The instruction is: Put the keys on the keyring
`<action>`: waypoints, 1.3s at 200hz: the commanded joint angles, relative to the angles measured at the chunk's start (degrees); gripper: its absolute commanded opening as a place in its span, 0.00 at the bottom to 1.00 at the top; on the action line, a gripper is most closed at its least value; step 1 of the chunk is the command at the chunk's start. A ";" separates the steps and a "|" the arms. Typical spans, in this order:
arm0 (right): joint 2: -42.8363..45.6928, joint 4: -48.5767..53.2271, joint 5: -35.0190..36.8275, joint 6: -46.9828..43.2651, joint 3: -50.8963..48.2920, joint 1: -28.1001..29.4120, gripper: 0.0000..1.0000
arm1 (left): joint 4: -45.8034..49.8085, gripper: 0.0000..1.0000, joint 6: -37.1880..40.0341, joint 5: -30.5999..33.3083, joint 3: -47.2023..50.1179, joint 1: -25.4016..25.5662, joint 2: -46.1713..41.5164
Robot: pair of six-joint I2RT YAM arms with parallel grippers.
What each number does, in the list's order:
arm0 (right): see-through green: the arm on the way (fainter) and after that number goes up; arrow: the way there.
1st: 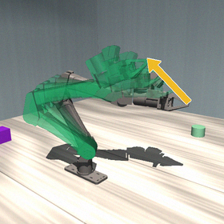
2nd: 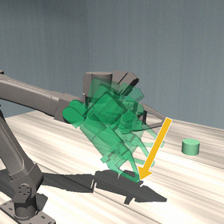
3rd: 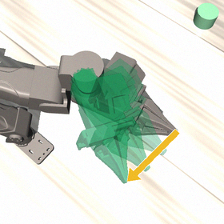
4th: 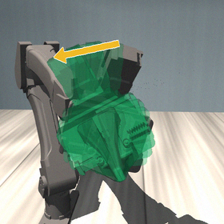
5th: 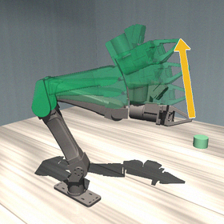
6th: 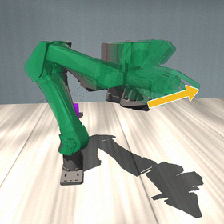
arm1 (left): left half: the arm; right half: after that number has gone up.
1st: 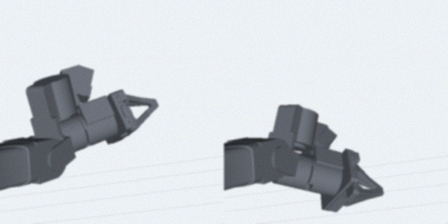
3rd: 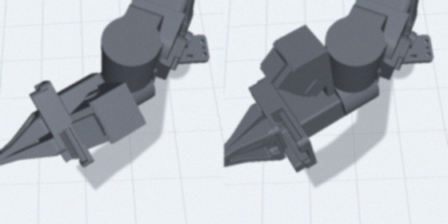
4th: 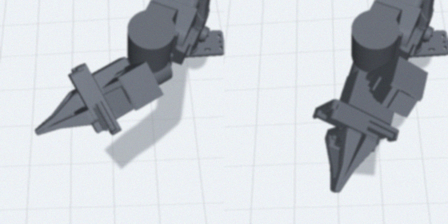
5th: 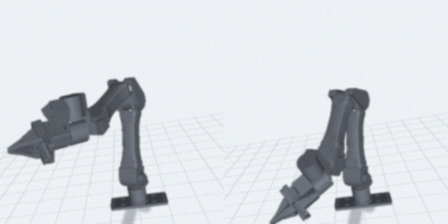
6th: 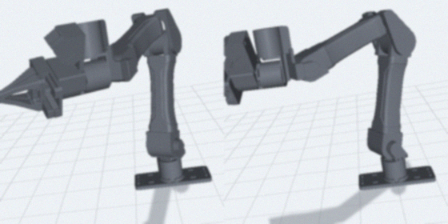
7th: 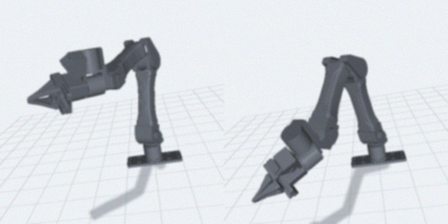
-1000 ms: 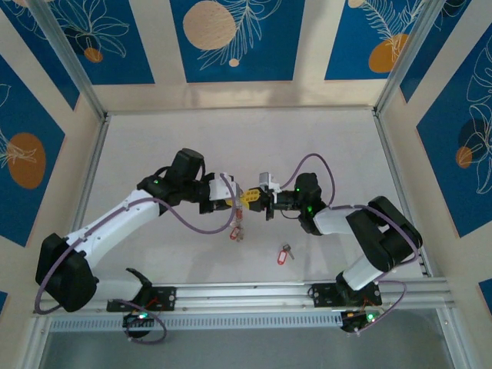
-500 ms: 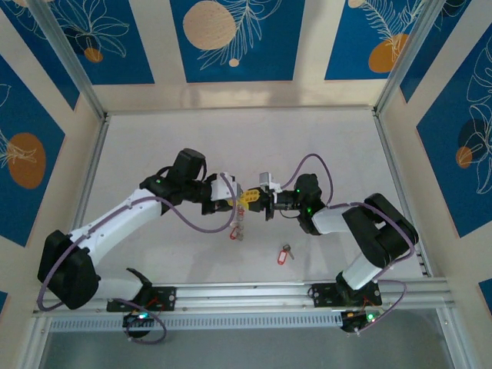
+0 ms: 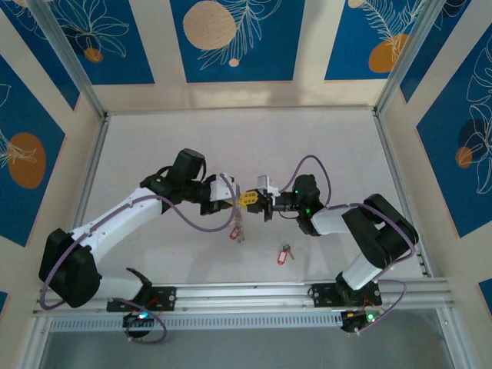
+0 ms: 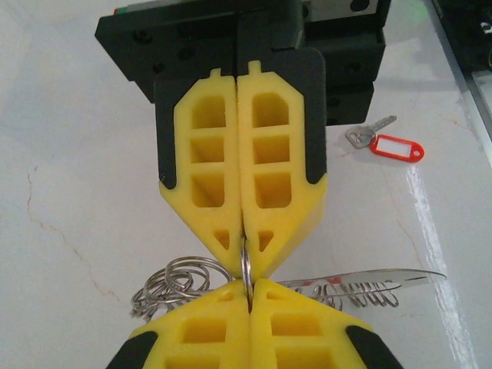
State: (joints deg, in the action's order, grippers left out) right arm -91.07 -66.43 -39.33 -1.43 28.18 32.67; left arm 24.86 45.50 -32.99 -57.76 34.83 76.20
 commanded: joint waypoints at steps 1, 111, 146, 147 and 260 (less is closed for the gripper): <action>3.71 6.20 3.47 -7.23 -0.02 0.97 0.12 | 3.12 0.00 0.38 2.77 -1.89 -0.04 -0.97; 4.84 16.25 5.27 -13.71 1.95 3.02 0.19 | 18.80 0.00 3.12 4.10 -12.16 1.42 6.32; 4.51 16.25 5.15 -12.73 2.69 3.27 0.19 | 19.08 0.00 2.91 4.20 -12.46 1.84 6.46; 4.46 16.25 5.15 -12.68 2.77 3.28 0.19 | 19.04 0.00 2.83 4.18 -12.46 1.87 6.39; 1.12 -3.02 -0.50 -0.91 -0.19 1.63 0.00 | 10.42 0.29 -1.64 -2.23 -5.95 -1.07 0.84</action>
State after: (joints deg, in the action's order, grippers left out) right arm -88.36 -55.70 -35.38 -9.45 29.67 35.51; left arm 39.72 45.28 -28.64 -66.74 35.07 80.86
